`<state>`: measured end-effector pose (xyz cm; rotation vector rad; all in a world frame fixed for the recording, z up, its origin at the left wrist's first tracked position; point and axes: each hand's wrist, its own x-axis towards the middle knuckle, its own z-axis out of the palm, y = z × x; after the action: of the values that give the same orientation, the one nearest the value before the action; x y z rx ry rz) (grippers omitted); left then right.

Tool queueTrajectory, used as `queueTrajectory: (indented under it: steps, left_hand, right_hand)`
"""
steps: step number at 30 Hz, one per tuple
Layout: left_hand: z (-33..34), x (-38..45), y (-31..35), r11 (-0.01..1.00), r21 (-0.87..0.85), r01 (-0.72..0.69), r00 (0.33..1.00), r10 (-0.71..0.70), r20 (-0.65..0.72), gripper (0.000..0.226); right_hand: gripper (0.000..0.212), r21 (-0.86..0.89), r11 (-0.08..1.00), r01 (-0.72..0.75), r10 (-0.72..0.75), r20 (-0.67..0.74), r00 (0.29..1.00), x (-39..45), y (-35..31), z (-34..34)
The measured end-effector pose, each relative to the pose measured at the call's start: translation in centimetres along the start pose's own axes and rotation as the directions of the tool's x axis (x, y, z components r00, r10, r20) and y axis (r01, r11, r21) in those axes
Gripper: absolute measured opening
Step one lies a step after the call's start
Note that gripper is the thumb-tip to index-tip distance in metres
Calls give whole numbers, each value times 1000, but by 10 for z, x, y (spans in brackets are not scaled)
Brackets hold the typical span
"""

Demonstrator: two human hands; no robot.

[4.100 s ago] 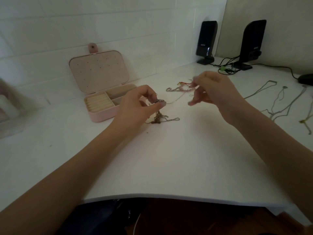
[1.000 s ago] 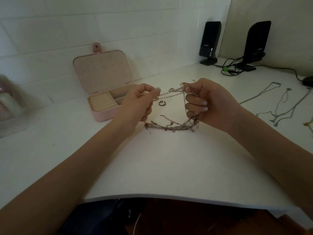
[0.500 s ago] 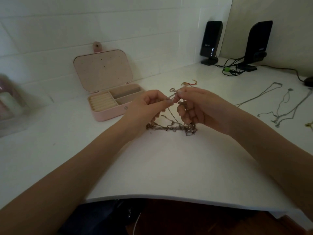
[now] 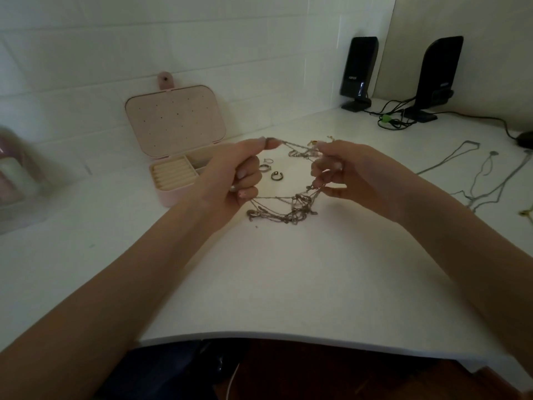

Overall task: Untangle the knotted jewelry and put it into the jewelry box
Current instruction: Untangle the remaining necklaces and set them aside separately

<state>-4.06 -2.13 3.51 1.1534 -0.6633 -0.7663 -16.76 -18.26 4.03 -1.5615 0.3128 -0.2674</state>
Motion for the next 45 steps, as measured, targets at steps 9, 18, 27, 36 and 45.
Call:
queueTrajectory:
  steps: [9, 18, 27, 36, 45]
  left_hand:
    - [-7, 1, 2, 999, -40, 0, 991, 5, 131, 35]
    - [-1, 2, -13, 841, 516, -161, 945, 282, -165, 51]
    - [0, -5, -19, 413, 863, -292, 939, 295, 176, 105]
    - [4, -6, -19, 506, 823, -260, 965, 168, 201, 120]
    - [-2, 1, -26, 673, 718, -177, 984, 131, 120, 117]
  right_hand:
    - [44, 100, 995, -20, 33, -129, 991, -1, -1, -4]
    - [40, -53, 998, -28, 24, -78, 997, -2, -2, -1]
    - [29, -175, 984, 33, -58, -141, 988, -1, 1, -2]
    - [27, -345, 931, 119, -234, -313, 921, 2, 3, -2]
    - [15, -705, 700, 109, -359, -216, 908, 7, 23, 4]
